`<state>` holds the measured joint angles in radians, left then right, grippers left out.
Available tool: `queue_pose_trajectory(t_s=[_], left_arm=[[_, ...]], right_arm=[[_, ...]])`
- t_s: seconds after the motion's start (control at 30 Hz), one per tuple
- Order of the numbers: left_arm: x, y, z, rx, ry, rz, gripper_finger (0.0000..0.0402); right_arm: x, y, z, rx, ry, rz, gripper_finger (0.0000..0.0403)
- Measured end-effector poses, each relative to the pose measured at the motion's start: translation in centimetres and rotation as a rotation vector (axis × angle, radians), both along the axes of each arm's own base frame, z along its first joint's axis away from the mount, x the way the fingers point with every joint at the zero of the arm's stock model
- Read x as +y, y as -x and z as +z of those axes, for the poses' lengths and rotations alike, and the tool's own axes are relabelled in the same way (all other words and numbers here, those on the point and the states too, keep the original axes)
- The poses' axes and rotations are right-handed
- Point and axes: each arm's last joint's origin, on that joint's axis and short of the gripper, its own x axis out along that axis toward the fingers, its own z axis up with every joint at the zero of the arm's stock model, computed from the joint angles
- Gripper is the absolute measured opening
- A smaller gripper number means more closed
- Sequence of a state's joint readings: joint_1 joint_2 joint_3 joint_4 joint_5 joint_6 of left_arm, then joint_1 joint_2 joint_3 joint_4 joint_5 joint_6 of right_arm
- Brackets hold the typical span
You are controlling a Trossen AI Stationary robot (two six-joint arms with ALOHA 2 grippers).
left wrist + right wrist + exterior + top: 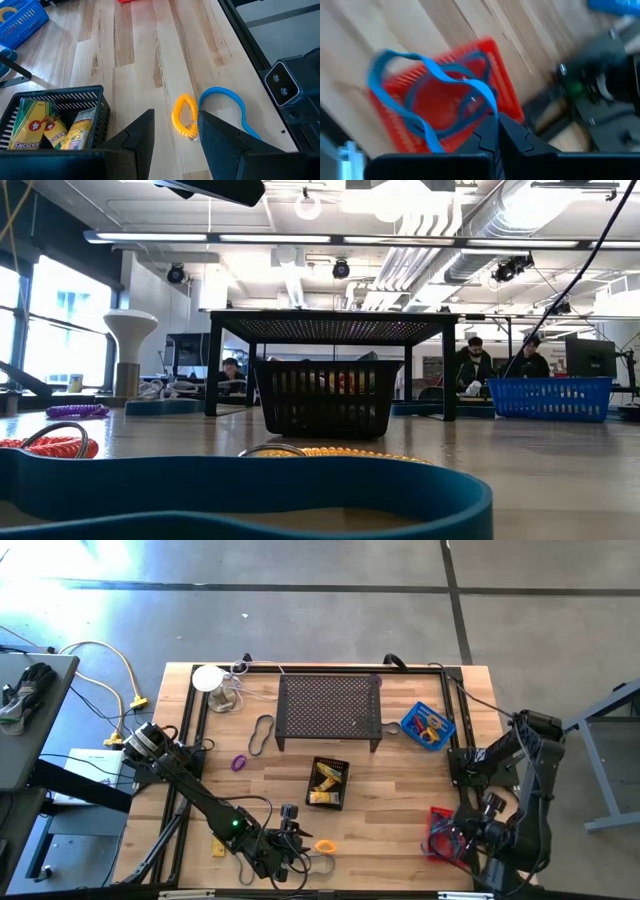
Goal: Pick & Place Office Desk Supplies
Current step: Put the blue rubber band into the orange bin
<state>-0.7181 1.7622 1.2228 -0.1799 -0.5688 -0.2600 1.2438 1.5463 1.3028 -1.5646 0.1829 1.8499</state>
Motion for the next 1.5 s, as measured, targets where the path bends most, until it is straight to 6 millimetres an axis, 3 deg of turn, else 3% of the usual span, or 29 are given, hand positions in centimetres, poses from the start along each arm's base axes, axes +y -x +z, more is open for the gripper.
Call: queue_pose_trajectory(t_s=[0.17, 0.37, 0.7, 0.97, 1.5], left_arm=[[0.0, 0.0, 0.0, 0.000, 0.000, 0.000, 0.0142], [0.0, 0.0, 0.0, 0.000, 0.001, 0.001, 0.0142], [0.0, 0.0, 0.0, 0.000, 0.002, 0.002, 0.0142], [0.0, 0.0, 0.0, 0.000, 0.002, 0.002, 0.0142], [0.0, 0.0, 0.0, 0.000, 0.002, 0.002, 0.0142]], right_arm=[[-0.3, 0.4, -1.1, 0.088, 0.004, -0.032, 0.0002], [-0.7, 0.8, -0.6, 0.187, -0.033, -0.032, 0.0002], [-1.4, 0.8, 0.3, 0.131, -0.057, -0.042, 0.0002], [-1.4, 0.4, 0.3, -0.008, -0.017, -0.007, 0.0002], [1.3, -0.9, -1.9, -0.080, -0.159, -0.026, 0.0002]])
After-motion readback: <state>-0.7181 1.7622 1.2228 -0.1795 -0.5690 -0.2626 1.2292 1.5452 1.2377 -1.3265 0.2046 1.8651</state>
